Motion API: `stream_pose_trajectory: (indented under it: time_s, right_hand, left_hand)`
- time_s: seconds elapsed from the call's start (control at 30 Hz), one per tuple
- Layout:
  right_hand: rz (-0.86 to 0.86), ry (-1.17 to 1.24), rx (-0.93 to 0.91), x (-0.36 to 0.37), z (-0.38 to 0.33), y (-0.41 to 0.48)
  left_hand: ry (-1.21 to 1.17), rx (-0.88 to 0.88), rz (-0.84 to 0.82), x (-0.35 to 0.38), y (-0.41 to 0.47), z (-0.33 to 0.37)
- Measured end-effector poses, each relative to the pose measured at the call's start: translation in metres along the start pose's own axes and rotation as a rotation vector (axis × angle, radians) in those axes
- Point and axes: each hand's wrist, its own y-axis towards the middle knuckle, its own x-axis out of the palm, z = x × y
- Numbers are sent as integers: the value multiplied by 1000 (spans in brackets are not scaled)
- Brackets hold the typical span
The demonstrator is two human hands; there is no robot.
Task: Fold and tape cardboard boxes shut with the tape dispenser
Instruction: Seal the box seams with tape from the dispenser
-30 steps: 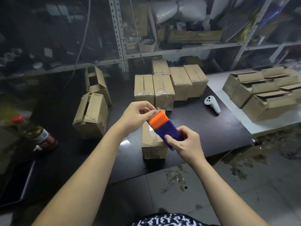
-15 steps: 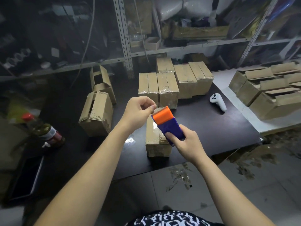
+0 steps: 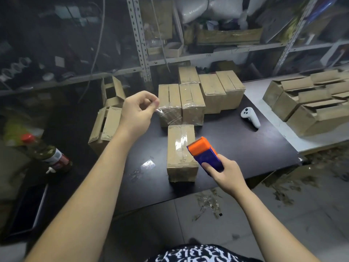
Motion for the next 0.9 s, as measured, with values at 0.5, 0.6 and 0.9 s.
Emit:
stream_pose_trajectory:
  time_s: [0.5,0.6,0.9]
  right_hand:
    - [74,75,220,3,1,7]
    - [171,127,408,0,-8,22]
    - [197,-302,553,8,44,34]
  left_hand:
    - [107,408,-165,22,-17,12]
    - [158,549,-250,41,-32,17]
    - [-257,107,-232,33,-61,17]
